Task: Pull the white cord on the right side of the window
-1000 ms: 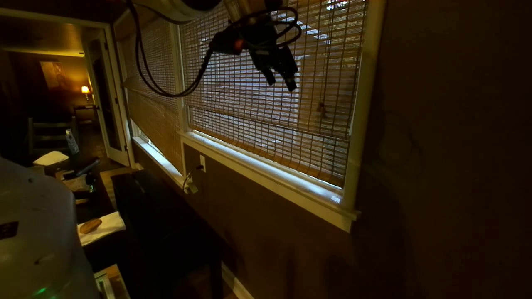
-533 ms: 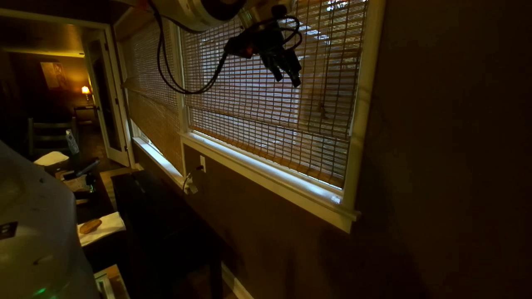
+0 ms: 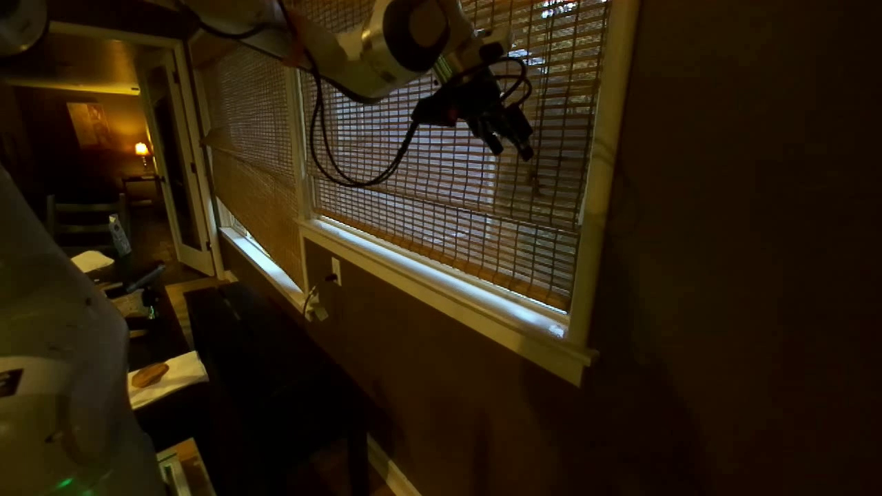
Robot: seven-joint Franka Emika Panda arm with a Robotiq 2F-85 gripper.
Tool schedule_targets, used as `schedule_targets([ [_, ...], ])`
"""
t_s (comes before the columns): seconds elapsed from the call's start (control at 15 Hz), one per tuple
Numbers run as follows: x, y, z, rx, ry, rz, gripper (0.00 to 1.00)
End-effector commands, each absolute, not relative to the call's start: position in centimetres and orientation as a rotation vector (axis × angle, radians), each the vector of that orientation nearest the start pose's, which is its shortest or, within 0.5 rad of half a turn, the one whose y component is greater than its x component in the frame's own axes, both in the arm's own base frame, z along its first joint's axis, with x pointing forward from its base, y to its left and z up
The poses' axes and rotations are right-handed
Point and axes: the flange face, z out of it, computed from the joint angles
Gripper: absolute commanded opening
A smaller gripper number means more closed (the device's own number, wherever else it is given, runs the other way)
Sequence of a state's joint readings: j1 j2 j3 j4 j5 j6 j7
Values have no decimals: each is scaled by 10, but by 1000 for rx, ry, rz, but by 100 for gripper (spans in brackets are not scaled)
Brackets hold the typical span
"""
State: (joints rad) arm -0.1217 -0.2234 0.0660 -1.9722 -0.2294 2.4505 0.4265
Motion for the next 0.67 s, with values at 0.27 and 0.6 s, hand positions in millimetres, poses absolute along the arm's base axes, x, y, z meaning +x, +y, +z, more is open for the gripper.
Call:
schedule_targets([
  [0.27,556,-29,636,-2968,506,-1202,100],
  [0.6,568,-26,639,-2916,549,-1211,100],
])
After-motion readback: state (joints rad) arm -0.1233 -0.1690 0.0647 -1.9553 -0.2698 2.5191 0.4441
